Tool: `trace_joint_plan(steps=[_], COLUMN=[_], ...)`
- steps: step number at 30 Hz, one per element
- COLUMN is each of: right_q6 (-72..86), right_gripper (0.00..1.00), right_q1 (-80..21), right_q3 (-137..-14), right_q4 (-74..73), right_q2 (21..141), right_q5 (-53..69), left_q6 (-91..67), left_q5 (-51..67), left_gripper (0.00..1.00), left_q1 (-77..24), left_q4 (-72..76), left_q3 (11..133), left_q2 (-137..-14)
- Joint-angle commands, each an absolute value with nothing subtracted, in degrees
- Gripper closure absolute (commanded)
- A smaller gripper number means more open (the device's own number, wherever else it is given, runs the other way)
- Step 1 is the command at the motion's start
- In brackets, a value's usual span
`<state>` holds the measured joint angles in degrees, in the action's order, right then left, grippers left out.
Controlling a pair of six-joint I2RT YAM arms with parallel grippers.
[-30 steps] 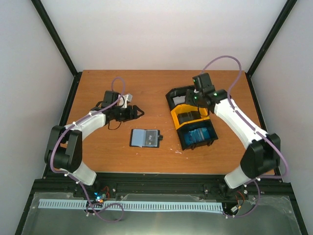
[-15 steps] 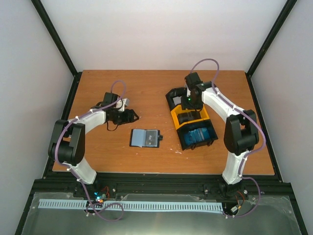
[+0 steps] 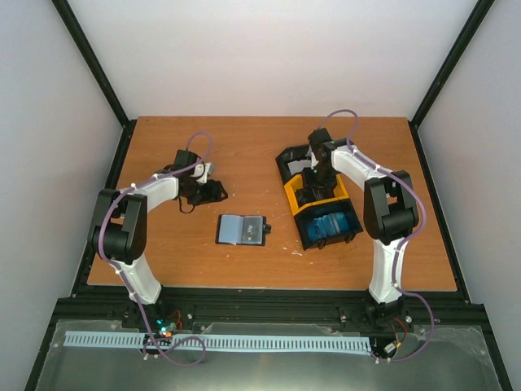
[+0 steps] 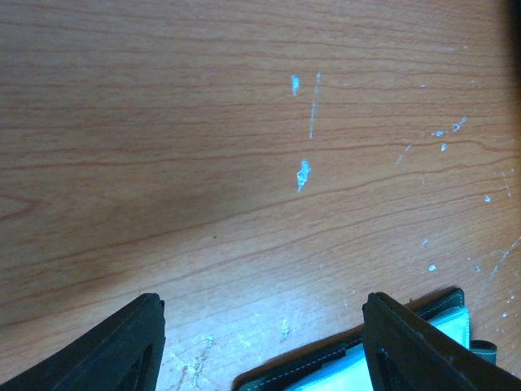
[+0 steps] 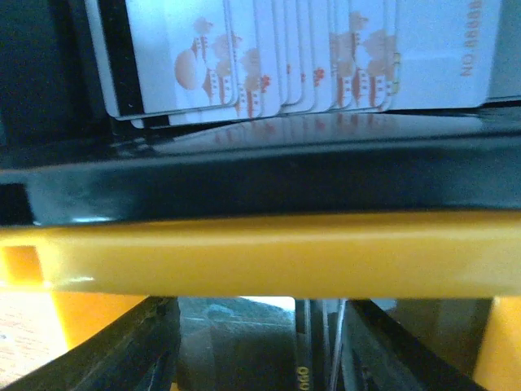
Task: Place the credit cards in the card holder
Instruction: Pick up the credit card from the storage box.
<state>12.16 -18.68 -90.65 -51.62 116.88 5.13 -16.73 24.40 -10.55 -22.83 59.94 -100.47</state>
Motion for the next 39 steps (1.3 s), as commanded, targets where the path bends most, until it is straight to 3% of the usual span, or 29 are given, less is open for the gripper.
trace_joint_plan(steps=[1, 11, 16, 24, 39], right_q6=[12.09, 13.17, 12.94, 13.78, 15.71], right_gripper=[0.50, 0.51, 0.44, 0.46, 0.53], right_q1=[-17.77, -17.65, -17.66, -16.86, -14.24], right_q3=[-89.77, -86.42, -85.08, -83.69, -83.02], right_q4=[-48.59, -45.20, -44.47, -43.10, -40.28], right_q2=[117.87, 119.95, 120.70, 120.28, 117.74], right_q5=[11.47, 11.65, 11.83, 25.00, 36.28], left_q6=[-14.88, -14.28, -14.49, -14.74, -14.77], left_q5=[24.06, 23.11, 23.47, 23.58, 24.18], left_gripper=[0.33, 0.34, 0.33, 0.33, 0.34], left_q1=[-9.67, -9.25, -9.18, -9.18, -9.16], left_q4=[-25.14, -26.08, -26.05, -26.13, -25.84], left_q3=[62.89, 63.81, 63.81, 64.07, 64.09], left_q2=[-102.04, -103.16, -103.53, -103.61, -103.71])
